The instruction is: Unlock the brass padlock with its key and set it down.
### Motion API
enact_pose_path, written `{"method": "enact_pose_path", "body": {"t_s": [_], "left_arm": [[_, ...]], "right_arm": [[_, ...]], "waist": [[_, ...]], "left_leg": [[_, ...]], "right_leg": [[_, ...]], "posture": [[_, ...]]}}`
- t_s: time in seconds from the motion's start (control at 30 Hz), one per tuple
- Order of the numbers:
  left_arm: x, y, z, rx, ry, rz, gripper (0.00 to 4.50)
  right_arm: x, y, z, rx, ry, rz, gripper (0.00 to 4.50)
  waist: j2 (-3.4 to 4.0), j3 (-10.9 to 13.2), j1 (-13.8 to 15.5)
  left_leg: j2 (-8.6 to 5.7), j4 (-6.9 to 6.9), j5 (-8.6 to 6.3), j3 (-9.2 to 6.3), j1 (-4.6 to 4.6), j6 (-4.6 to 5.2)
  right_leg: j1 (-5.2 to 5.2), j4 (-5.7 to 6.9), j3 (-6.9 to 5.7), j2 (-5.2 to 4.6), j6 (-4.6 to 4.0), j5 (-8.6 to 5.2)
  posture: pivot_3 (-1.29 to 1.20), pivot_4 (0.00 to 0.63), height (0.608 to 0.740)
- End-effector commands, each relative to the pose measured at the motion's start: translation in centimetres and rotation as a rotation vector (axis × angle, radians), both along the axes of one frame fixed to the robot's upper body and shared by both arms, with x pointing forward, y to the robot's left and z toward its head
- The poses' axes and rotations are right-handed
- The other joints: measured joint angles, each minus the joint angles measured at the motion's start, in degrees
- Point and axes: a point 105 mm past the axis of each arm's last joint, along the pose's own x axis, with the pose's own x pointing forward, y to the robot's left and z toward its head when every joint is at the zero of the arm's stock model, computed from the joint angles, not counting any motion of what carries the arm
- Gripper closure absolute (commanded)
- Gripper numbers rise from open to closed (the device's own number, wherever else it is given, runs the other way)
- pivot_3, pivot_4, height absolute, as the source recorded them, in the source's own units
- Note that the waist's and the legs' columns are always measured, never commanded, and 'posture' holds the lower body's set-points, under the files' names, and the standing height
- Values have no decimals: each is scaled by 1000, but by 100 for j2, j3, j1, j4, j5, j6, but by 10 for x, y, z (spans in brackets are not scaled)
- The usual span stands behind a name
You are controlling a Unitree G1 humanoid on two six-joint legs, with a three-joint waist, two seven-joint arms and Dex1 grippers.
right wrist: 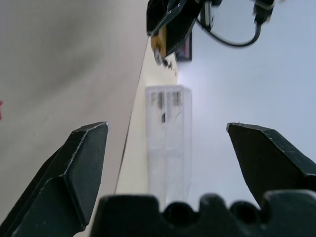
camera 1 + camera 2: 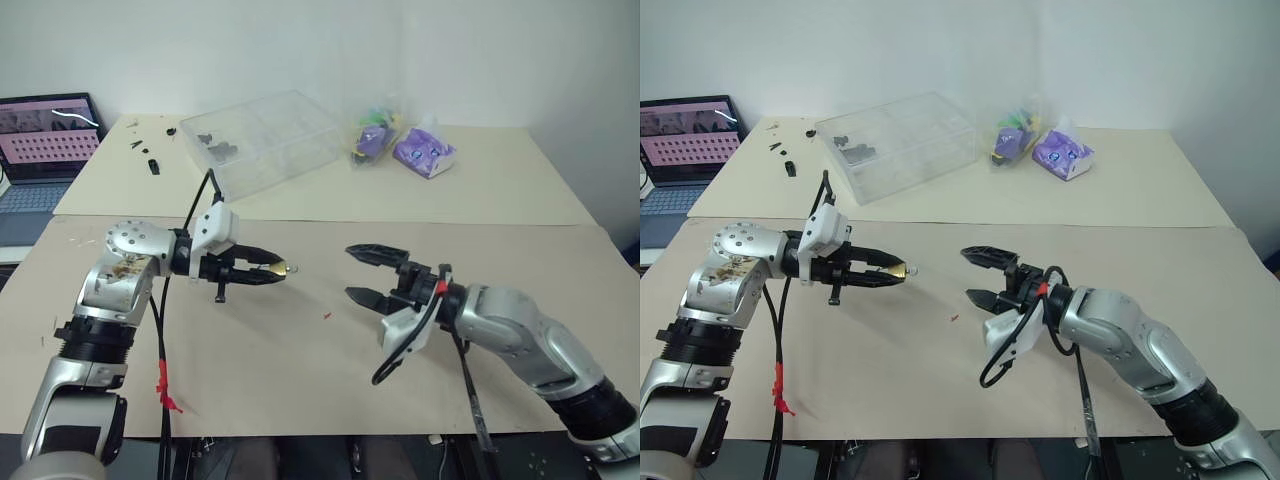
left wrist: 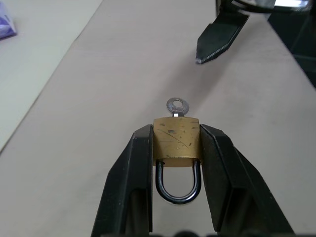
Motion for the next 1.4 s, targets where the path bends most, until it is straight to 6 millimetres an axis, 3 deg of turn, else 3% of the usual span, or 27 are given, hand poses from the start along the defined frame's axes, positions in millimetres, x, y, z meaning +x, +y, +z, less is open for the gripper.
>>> {"method": "enact_pose_path", "body": {"t_s": [0.03,0.67,0.77,1.13,1.4], "left_arm": [[-7,-9,17,-33,-31,-20,3649],[-27,-22,16,-13,27,-77,3649],[-27,-20,12,5,25,-75,3649],[-21,-21,15,-2,19,-62,3649],[-19,-24,16,-11,14,-57,3649]], "right_arm": [[-8,13,16,31,-127,102,0],[-3,26,9,-5,-194,149,0],[-3,26,8,-7,-193,146,680],[-3,26,9,-9,-199,143,4449],[-4,29,8,-15,-200,154,4449]], "waist": [[0,0,0],[0,0,-1],[0,0,0],[0,0,2],[0,0,0]], "left_leg": [[0,0,0,0,0,0],[-1,1,1,-1,11,1],[-1,1,1,-1,12,1],[-2,1,1,-1,12,1],[-2,1,1,-1,18,1]], "right_leg": [[0,0,1,0,0,1],[7,5,3,0,-52,19],[8,6,3,0,-62,13],[8,7,3,1,-62,14],[11,10,3,1,-61,14]], "posture": [[0,150,740],[0,150,740],[0,150,740],[0,150,740],[0,150,740]]}}
